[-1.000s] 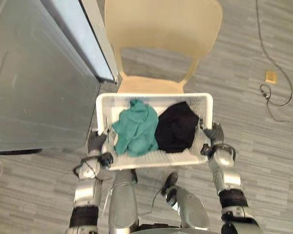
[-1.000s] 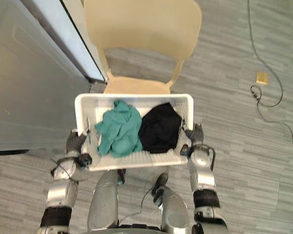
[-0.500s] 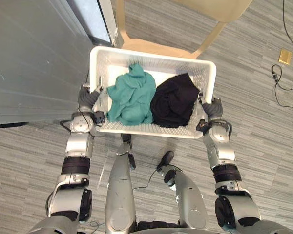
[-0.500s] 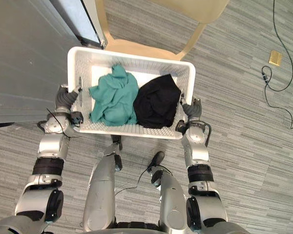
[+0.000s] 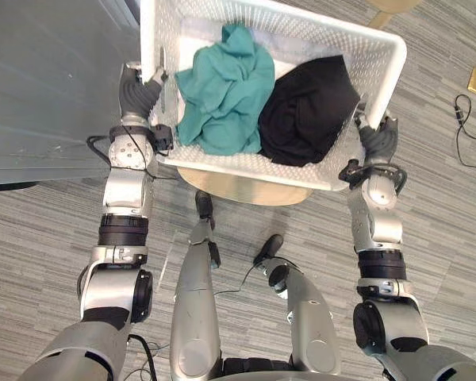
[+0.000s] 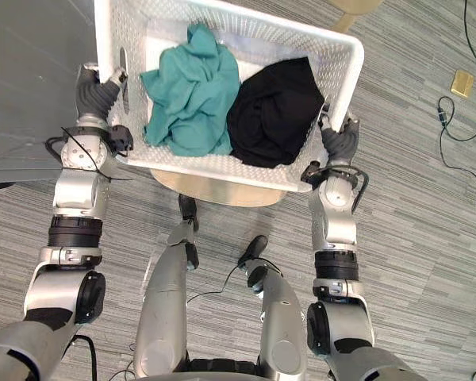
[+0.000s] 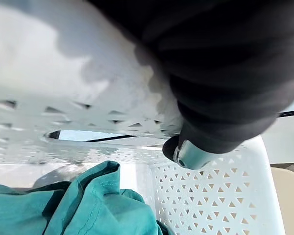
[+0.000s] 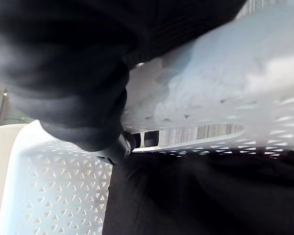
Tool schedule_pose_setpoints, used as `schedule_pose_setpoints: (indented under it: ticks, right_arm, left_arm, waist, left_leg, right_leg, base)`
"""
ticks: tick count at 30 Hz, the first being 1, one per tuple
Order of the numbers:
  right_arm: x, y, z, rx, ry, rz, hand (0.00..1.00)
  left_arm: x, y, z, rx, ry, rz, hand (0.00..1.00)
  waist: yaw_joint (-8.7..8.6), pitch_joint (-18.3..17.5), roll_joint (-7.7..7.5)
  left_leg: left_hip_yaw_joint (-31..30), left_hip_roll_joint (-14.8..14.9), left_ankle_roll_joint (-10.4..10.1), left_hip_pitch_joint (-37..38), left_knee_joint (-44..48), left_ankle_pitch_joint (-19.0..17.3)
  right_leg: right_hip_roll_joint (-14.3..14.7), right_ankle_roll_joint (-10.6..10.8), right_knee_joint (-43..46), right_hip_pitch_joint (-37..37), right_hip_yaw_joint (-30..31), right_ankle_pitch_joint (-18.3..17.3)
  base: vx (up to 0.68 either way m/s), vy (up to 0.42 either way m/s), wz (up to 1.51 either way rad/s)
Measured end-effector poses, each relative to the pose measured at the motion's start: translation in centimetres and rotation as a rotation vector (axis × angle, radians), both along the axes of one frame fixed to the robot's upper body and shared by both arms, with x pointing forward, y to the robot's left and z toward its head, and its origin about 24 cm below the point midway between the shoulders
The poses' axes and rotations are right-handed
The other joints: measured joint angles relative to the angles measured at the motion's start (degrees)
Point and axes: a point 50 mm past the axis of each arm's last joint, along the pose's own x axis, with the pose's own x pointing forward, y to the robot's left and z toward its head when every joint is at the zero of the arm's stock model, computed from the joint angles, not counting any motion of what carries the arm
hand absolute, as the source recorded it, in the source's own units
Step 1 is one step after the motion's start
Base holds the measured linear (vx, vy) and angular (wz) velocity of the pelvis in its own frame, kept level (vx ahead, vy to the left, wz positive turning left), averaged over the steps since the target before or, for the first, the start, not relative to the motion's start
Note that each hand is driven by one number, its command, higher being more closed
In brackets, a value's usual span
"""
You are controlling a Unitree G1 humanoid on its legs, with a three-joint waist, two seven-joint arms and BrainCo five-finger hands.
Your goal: Pick up the laundry basket with both hands and put the clothes into the washing machine.
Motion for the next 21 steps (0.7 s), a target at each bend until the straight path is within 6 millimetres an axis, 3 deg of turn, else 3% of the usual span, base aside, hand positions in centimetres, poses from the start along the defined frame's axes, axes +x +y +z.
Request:
schedule_pose_setpoints:
  ticks: [4, 5, 6, 16, 21]
  right_arm:
    - [0.0, -0.5, 0.7, -0.005, -0.021, 0.005, 1.0]
    - [0.0, -0.7, 0.8, -0.01, -0.021, 0.005, 0.0]
    - [0.0, -1.0, 0.9, -0.021, -0.022, 0.009, 0.0]
    - [-0.1, -1.8, 0.0, -0.07, 0.038, 0.041, 0.0]
    - [-1.3, -5.4, -0.9, -0.07, 0.069, -0.068, 0.0]
  left_arm:
    - [0.0, -0.3, 0.5, -0.008, -0.013, -0.018, 1.0]
    - [0.0, -0.4, 0.5, -0.007, -0.014, -0.025, 1.0]
    - [0.0, -0.5, 0.5, -0.006, -0.016, -0.029, 0.0]
    - [-0.3, 0.6, 1.0, -0.023, -0.022, -0.029, 0.0]
    - [-0.8, 3.0, 1.8, -0.043, -0.037, 0.029, 0.0]
  waist:
    - [0.17, 0.15, 0.23]
    - [0.27, 0.15, 0.23]
    - [0.53, 0.15, 0.23]
    - [1.13, 0.18, 0.28]
    - [0.87, 0.18, 0.28]
  left_leg:
    - [0.27, 0.03, -0.03, -0.16, 0.24, -0.01]
    - [0.35, 0.03, -0.04, -0.19, 0.24, -0.02]
    - [0.52, 0.06, -0.04, -0.24, 0.27, -0.03]
    - [3.55, 2.14, -0.42, -1.07, 2.34, -0.42]
    - [4.26, 3.07, -0.11, -1.04, 3.11, -1.06]
  right_leg:
    - [-0.63, -0.31, 1.11, -0.01, -1.46, -0.29]
    - [-0.69, -0.31, 1.21, -0.01, -1.64, -0.29]
    - [-0.78, -0.31, 1.27, -0.01, -1.94, -0.29]
    - [-0.84, -1.1, 3.6, -0.01, -3.62, -2.35]
    - [-0.61, -1.53, 4.03, -0.04, -3.86, -2.67]
  base:
    - [0.04, -0.033, 0.06]
    - [0.06, -0.031, 0.05]
    - [0.06, -0.032, 0.03]
    - [0.02, -0.047, 0.02]
    - [0.01, -0.039, -0.08]
